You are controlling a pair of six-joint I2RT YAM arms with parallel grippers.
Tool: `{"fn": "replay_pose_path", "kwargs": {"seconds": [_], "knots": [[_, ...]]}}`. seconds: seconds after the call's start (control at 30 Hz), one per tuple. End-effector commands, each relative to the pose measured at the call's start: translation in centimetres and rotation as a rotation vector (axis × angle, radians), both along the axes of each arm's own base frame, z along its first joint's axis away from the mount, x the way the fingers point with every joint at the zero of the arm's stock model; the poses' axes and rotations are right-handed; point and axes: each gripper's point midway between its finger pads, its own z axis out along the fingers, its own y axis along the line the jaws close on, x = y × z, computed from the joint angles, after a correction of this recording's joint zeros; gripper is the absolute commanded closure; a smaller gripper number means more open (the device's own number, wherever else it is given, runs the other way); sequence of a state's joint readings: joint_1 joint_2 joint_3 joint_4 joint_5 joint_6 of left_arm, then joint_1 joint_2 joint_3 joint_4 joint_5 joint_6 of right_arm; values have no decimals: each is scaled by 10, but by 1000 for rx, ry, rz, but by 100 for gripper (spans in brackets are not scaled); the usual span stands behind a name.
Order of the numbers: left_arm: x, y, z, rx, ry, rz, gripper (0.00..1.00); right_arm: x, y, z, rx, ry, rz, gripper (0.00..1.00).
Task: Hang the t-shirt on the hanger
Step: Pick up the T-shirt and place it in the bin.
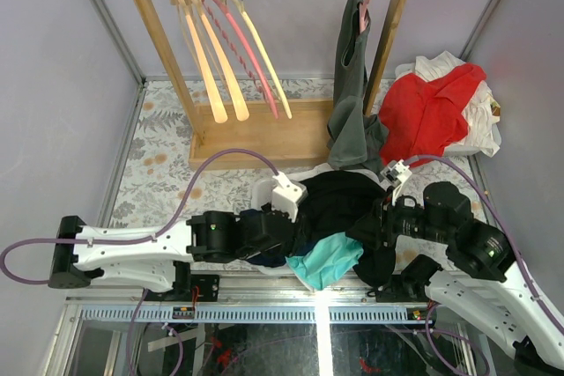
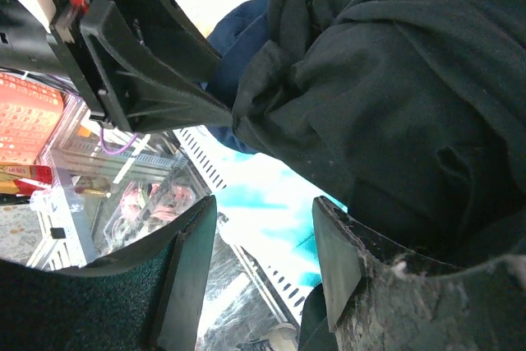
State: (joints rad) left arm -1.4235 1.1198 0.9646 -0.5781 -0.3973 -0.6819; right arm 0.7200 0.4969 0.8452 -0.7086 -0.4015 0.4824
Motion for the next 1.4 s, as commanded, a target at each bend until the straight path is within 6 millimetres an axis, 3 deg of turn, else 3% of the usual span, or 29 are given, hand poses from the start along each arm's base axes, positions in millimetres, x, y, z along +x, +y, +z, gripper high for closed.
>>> {"fn": "replay_pose_path", "kwargs": {"seconds": [0.0,0.03,0.13,0.4,0.53,0.83,0.93,1.07,1.2,1.37], "knots": [[2,-25,23,-114,-13,-17,88,-1,-2,1,4,-2,-11,43],[4,-24,26,-112,-15,-4,100,-1,-3,0,3,-3,-15,43],[8,-12,49,-119,-33,27,100,-1,-4,-2,-4,-3,-18,43],[11,31,171,-337,-136,39,100,3,-2,3,4,-15,-24,41],[12,37,211,-382,-186,19,100,9,2,6,13,-18,-34,40],[24,14,265,-381,-308,-10,100,24,15,-3,25,9,-62,37],[31,2,282,-374,-362,-14,100,15,23,2,72,19,0,35],[41,-15,302,-373,-416,-16,100,-4,35,20,177,33,119,24],[49,-28,337,-420,-464,-25,100,-9,37,25,196,35,151,17],[51,-41,391,-515,-540,-47,100,-2,40,9,145,66,141,16]]}}
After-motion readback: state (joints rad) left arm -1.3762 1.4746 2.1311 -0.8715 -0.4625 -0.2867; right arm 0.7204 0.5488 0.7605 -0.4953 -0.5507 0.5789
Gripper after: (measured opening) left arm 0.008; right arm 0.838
